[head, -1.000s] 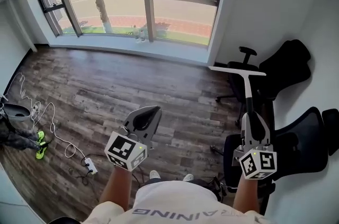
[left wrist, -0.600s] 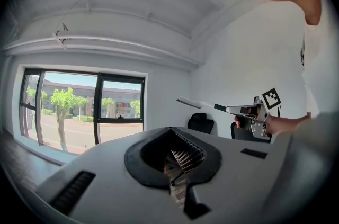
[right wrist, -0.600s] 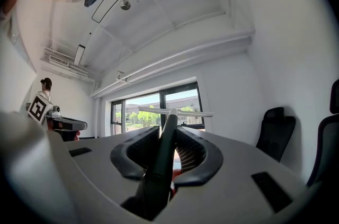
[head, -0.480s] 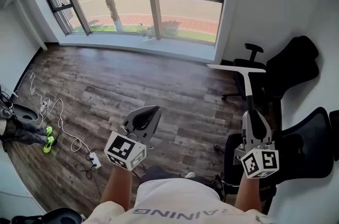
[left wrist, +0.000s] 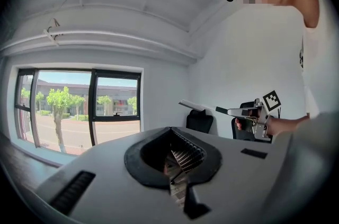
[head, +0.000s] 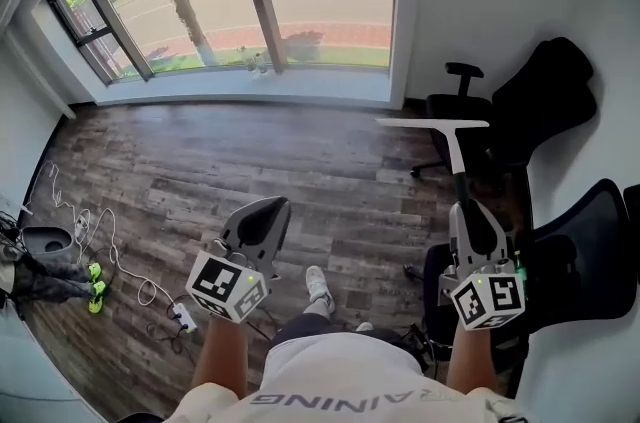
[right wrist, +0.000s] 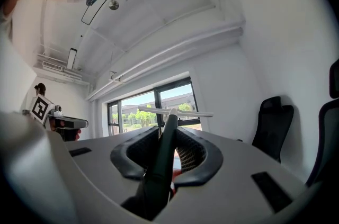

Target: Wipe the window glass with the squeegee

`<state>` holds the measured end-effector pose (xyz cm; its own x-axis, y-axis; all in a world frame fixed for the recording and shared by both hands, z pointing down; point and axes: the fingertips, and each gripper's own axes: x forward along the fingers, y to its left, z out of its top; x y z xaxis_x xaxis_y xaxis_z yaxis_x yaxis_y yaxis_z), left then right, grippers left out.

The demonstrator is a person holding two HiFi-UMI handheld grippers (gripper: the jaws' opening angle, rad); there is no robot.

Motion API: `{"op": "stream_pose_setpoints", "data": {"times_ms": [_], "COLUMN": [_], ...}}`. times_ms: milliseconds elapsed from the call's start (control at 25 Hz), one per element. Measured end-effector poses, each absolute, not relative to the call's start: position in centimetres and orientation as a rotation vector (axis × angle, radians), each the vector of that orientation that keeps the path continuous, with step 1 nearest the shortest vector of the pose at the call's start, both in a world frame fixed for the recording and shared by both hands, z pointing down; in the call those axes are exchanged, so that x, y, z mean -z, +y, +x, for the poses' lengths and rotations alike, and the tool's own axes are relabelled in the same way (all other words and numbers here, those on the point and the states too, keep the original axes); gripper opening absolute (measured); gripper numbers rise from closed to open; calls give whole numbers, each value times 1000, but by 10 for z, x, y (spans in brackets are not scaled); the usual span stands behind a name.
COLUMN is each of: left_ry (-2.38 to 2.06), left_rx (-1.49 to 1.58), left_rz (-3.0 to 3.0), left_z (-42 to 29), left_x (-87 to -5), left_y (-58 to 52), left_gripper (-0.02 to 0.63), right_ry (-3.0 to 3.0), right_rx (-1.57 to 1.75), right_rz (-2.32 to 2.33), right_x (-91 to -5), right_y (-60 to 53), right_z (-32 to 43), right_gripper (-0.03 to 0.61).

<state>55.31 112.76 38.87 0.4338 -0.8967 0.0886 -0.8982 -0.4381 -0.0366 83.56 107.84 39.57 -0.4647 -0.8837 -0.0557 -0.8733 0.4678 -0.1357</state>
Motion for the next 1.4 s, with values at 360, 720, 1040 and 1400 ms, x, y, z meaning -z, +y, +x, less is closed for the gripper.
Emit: {"op": "stream_pose_setpoints", "data": {"times_ms": [360, 720, 1040, 1400], "left_ry": [-1576, -1632, -1637, -1648], "left_rx": [-86, -34, -13, -53], "left_rz": [2673, 2621, 2619, 2621], "left_z": [505, 373, 318, 312], "left_x": [-400, -399, -400, -400], "left_y": [1020, 939, 891, 804], "left_gripper": [18, 17, 17, 17], "right_ry": [2601, 2671, 2703, 2711], "right_rx": [78, 8, -8, 20], "right_rz": [-1653, -1612, -1598, -1548], "right_x": [-390, -371, -359, -369], "right_y": [983, 884, 827, 736], "right_z": [786, 652, 587, 568], "right_gripper": [100, 100, 100, 100]}}
